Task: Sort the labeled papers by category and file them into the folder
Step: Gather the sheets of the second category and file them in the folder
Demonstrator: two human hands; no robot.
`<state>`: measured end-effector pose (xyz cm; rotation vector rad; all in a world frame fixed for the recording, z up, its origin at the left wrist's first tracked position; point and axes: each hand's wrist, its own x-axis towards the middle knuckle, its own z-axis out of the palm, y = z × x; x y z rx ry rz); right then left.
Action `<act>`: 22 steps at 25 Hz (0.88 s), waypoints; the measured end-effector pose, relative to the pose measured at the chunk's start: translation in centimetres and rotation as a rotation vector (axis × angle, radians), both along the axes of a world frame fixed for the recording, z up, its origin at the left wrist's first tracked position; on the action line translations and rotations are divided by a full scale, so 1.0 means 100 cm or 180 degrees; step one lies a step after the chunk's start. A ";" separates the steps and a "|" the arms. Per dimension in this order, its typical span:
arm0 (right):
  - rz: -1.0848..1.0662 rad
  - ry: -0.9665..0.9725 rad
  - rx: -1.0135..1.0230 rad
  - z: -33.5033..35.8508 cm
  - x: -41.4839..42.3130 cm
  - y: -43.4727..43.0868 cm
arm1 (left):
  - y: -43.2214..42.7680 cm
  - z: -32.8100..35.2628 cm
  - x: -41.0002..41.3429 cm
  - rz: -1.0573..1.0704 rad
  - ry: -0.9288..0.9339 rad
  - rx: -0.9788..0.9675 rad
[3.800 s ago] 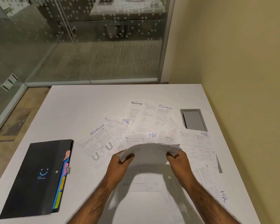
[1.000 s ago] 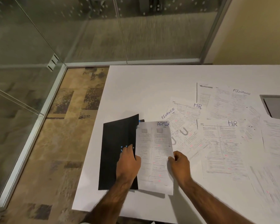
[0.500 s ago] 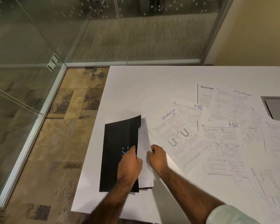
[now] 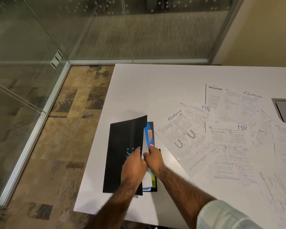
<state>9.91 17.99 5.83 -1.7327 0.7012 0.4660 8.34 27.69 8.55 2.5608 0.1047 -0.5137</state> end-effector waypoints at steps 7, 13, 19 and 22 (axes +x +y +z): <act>0.0426 0.0270 0.0244 -0.001 -0.002 -0.002 | 0.002 -0.001 -0.002 -0.0069 0.0085 0.0063; 0.0968 0.0537 0.0303 0.002 0.008 -0.009 | -0.003 -0.023 0.003 0.0041 0.0092 0.0215; 0.0853 0.0146 -0.0230 0.005 -0.001 -0.036 | -0.012 -0.007 0.001 -0.0113 0.0143 0.0194; 0.0300 0.0272 -0.0223 0.015 -0.023 -0.075 | -0.024 -0.013 -0.002 -0.0468 0.0083 0.0665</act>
